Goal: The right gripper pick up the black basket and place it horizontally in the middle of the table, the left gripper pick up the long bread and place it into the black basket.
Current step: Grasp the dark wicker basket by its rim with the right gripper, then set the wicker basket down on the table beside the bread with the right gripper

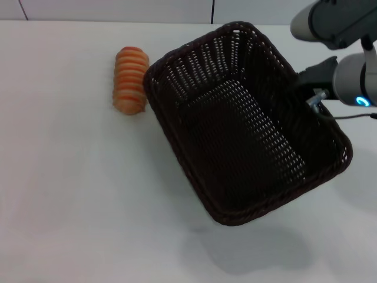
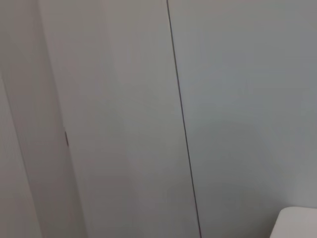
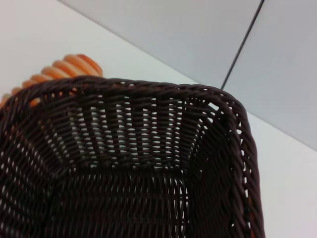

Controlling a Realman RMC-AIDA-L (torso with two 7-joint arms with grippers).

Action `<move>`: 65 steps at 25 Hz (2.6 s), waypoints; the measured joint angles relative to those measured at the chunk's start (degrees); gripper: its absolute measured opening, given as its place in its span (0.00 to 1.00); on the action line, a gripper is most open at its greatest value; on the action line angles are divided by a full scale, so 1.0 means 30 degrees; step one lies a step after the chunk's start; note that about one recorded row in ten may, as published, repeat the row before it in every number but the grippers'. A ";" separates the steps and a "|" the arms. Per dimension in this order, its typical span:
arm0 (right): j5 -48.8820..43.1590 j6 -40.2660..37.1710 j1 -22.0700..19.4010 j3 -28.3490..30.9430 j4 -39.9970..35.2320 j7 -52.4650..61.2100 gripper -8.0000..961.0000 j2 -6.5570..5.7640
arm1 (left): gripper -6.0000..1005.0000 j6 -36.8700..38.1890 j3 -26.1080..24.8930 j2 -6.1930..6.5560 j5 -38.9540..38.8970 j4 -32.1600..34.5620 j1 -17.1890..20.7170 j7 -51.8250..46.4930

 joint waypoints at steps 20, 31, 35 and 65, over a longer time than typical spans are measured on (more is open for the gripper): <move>0.5498 -0.1569 0.3343 -0.1225 0.1678 -0.0095 0.20 -0.2162 | 0.85 0.1241 -0.0163 -0.0069 -0.0401 0.1051 0.0296 -0.0270; 0.9208 -0.5313 0.5649 0.0615 0.2180 -0.0156 0.19 -0.2456 | 0.85 0.1469 -0.0184 -0.0072 -0.0774 0.1681 0.0474 -0.0284; 1.0234 -0.6995 0.6094 0.2539 0.3377 -0.0207 0.19 -0.2499 | 0.85 0.1531 -0.0184 -0.0079 -0.0992 0.1917 0.0671 -0.0285; 0.8845 -0.2323 0.6928 -0.4717 -0.3050 -0.0179 0.18 -0.2328 | 0.85 0.2869 -0.0079 -0.0059 -0.1066 0.2540 0.0520 -0.0283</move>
